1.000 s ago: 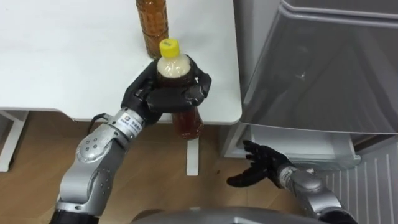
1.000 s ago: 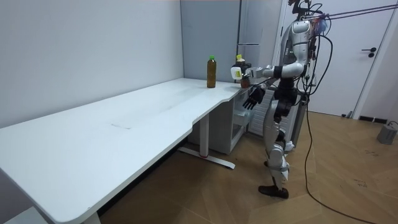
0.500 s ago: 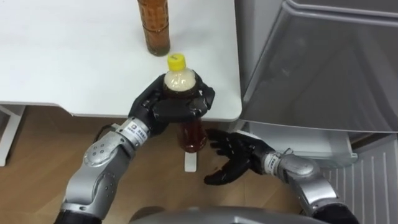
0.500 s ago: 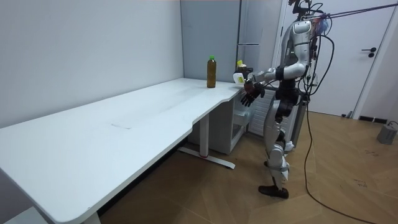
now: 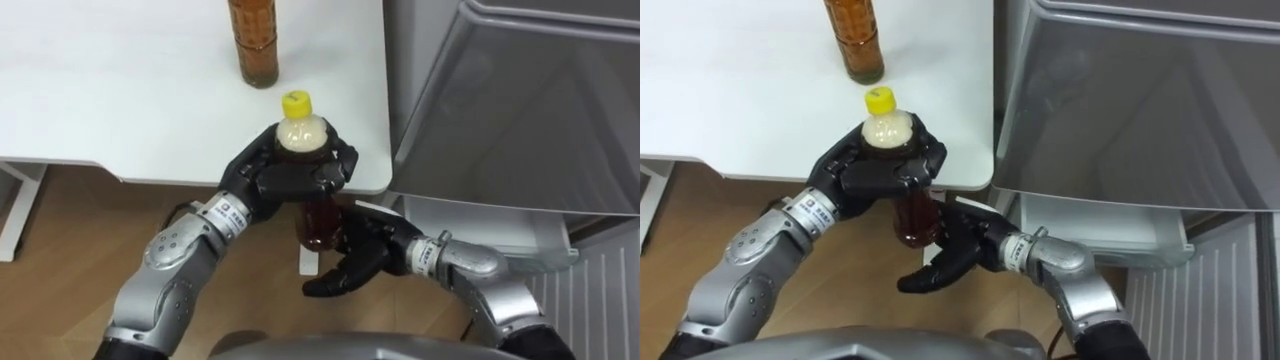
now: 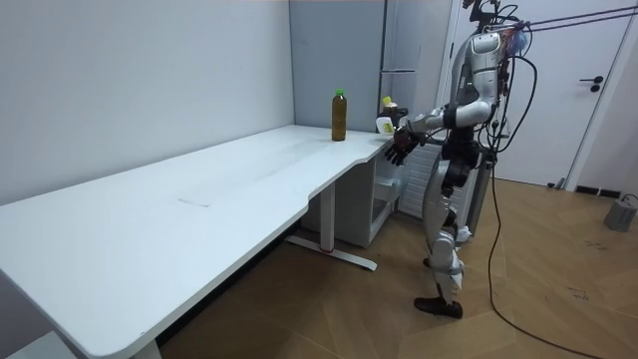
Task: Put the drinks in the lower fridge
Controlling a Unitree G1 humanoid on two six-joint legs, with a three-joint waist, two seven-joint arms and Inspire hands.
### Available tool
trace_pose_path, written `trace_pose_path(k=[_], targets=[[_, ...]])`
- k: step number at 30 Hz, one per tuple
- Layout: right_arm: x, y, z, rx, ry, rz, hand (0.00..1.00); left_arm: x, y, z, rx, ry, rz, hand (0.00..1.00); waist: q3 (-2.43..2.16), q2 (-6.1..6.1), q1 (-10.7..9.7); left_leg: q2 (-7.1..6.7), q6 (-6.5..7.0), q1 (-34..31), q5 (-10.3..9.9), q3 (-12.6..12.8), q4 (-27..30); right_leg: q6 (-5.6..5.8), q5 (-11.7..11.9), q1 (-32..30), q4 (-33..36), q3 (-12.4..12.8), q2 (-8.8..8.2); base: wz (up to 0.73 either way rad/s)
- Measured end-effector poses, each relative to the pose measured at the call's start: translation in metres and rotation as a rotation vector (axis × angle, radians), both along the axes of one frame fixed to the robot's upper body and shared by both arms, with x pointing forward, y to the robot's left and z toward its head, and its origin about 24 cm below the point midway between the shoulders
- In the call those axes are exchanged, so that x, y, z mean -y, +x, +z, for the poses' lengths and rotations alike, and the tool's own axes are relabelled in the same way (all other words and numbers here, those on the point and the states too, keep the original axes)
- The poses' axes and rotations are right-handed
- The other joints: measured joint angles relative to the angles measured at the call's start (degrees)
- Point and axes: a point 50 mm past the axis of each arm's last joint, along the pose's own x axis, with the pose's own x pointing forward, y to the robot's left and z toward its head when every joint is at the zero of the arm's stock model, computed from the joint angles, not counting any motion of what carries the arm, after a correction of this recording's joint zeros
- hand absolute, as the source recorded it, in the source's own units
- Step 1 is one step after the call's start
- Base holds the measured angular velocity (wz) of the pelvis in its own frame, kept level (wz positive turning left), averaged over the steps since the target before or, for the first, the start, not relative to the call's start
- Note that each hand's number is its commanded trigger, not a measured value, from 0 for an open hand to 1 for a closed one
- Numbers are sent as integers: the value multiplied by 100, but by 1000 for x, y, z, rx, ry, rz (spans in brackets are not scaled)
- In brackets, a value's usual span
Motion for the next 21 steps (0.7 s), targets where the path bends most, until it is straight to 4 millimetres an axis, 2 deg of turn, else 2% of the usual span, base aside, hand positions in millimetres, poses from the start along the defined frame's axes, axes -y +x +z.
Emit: trace_pose_path(k=[8,11,15,21], targets=[[-3,-1,1,-35,75,-25,0,5,-4,-5,-26,0,-41,100,-42,-75,57,-1,0,27,0,5,17,-1,0,37,3,1,-3,-1],[-3,-1,3,-46,120,-50,0,7,-6,-9,-46,3,-53,100,-29,-55,64,-1,1,49,0,17,14,-5,3,42,3,40,3,-5],[-2,-1,3,-70,152,-72,0,10,-8,-11,-56,0,-72,100,21,28,53,5,1,22,-1,10,-29,-11,7,26,13,37,10,0],[-3,-5,2,-93,183,-83,0,12,-11,-12,-61,-2,-103,100,8,41,66,12,0,18,0,13,-23,-12,7,-2,8,23,16,0]])
